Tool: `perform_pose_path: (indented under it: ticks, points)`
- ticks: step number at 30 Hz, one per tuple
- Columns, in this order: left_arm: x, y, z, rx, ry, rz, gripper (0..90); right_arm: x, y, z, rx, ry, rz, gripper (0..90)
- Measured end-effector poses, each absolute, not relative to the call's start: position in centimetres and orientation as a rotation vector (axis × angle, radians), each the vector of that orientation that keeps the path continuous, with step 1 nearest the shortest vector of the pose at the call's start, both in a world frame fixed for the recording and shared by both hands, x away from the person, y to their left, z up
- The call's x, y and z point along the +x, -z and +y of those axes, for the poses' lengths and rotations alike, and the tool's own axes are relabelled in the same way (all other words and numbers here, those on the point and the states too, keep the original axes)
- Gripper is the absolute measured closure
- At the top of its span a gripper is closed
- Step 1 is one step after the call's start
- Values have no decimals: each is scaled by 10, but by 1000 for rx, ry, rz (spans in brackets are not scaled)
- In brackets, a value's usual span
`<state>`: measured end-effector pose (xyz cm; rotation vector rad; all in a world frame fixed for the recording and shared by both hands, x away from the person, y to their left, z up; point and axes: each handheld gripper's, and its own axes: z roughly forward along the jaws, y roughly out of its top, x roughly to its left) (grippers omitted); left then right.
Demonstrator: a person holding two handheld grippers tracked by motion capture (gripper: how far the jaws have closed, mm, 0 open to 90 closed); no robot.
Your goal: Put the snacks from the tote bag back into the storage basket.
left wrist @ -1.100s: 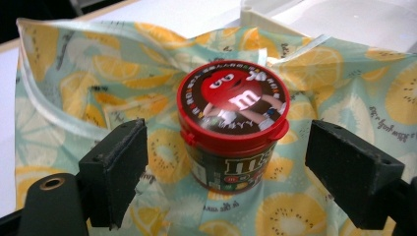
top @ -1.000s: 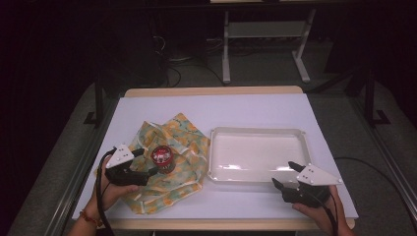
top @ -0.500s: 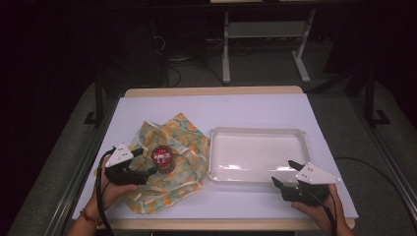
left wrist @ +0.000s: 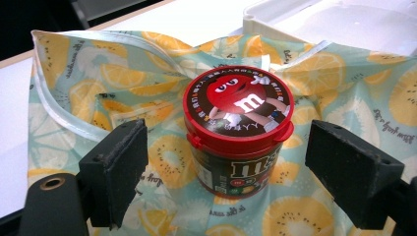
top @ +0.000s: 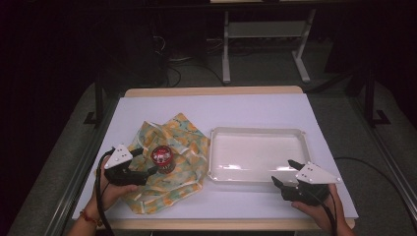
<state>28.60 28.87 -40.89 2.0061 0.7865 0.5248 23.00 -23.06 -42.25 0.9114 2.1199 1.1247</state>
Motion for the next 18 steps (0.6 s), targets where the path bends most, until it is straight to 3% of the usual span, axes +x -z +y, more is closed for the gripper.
perform_pose_path:
  ticks: [18]
  points:
    - [289, 409, 280, 2041, -507, 769, 161, 230, 423, -230, 906, -1120, 2130, 250]
